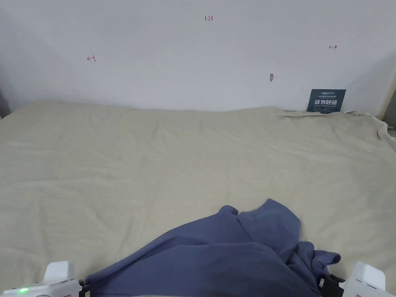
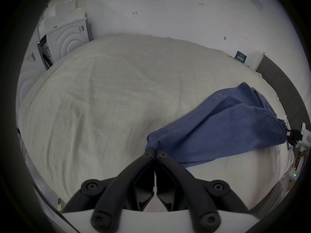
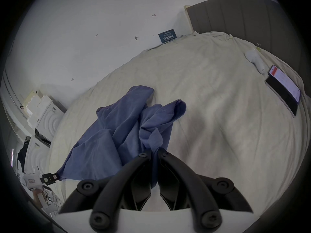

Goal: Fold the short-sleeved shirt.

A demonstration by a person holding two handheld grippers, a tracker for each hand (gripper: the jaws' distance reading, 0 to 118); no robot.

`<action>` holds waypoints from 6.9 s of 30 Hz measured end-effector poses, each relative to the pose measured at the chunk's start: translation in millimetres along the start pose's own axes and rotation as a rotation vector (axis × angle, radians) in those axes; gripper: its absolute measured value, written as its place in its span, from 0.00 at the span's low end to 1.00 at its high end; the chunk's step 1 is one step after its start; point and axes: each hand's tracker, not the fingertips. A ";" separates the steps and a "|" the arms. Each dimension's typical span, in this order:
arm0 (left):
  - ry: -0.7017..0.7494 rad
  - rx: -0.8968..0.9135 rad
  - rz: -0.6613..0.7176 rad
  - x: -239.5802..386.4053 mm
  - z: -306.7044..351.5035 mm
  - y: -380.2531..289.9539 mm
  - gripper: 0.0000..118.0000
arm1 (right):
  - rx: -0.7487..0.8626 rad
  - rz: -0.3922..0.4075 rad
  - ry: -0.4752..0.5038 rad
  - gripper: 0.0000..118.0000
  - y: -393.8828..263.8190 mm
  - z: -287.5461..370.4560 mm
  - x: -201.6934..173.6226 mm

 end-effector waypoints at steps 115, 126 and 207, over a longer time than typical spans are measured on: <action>-0.115 0.012 0.031 21.6 43.0 0.6 0.01 | -0.116 0.410 -0.088 0.97 140.5 -139.3 -95.9; -0.126 -0.008 0.056 16.0 37.4 -8.1 0.01 | -0.270 0.425 -0.177 0.46 122.2 -192.4 -97.3; 0.026 0.449 0.155 -3.4 52.3 289.6 0.01 | 0.524 0.214 -0.122 0.02 337.5 52.7 -22.6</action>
